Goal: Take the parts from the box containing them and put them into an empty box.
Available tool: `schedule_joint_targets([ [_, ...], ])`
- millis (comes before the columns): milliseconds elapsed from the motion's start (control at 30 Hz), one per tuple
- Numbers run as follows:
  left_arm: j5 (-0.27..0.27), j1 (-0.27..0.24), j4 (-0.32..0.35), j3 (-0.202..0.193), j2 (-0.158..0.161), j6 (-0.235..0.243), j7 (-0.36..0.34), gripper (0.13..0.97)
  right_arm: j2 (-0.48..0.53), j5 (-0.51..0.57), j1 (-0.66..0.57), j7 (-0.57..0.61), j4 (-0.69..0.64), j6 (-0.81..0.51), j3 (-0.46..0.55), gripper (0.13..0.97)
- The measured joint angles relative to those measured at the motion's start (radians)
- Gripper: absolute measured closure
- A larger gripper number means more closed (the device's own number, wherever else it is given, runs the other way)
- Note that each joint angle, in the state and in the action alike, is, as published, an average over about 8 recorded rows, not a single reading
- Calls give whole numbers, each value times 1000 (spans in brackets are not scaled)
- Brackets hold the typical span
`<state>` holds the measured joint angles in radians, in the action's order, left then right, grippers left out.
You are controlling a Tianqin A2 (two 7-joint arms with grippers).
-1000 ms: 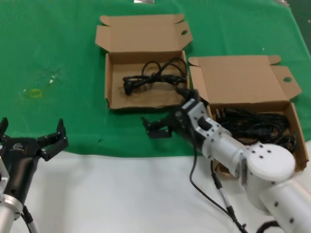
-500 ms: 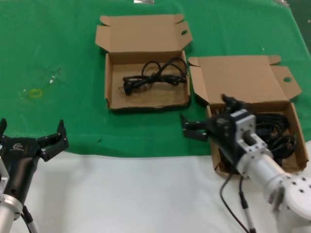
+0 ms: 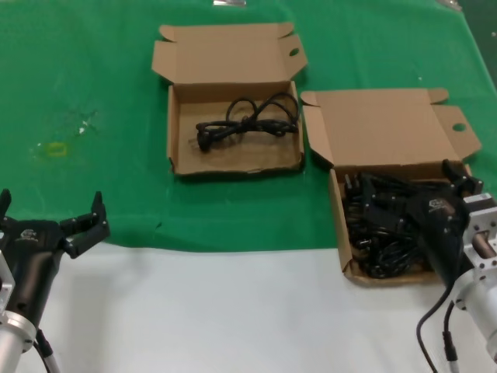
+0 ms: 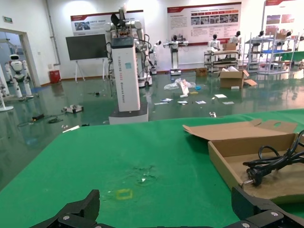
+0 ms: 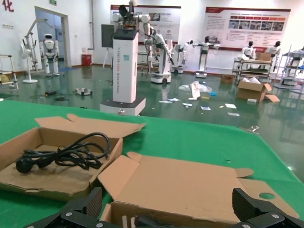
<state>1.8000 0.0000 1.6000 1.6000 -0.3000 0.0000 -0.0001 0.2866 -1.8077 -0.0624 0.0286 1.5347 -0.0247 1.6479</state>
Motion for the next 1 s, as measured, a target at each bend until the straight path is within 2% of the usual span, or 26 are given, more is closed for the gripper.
schedule_joint_targets([
  [1000,0,0,0,0,0,0,0,132,3,2,15,-7,16,6,-12,129],
])
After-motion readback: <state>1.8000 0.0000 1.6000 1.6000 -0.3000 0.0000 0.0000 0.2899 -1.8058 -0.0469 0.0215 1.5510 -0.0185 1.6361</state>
